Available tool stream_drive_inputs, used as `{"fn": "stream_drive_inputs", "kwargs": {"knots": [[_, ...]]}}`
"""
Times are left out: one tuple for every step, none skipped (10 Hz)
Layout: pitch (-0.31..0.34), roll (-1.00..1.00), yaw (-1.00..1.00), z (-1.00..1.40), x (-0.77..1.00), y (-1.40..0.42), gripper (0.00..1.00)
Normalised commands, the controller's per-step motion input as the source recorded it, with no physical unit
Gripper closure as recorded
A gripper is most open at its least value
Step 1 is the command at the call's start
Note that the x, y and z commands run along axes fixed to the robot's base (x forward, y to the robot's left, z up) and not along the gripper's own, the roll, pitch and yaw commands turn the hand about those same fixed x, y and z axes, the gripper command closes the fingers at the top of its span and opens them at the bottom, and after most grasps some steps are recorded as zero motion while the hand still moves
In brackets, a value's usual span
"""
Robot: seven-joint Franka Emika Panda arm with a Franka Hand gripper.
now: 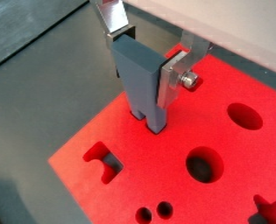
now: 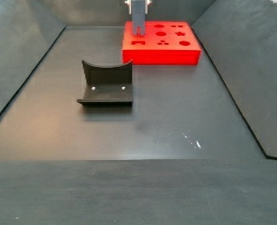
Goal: Insert the double-square object.
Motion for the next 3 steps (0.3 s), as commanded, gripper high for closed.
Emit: {"fn": "stream_drive_inputs", "kwargs": {"knots": [[0.113, 0.0, 0.0, -0.45, 0.05, 0.0, 1.0], [0.086, 0.0, 0.0, -0.33, 0.05, 0.0, 1.0], [0.0, 0.0, 0.0, 0.0, 0.0, 0.0, 1.0]]}}
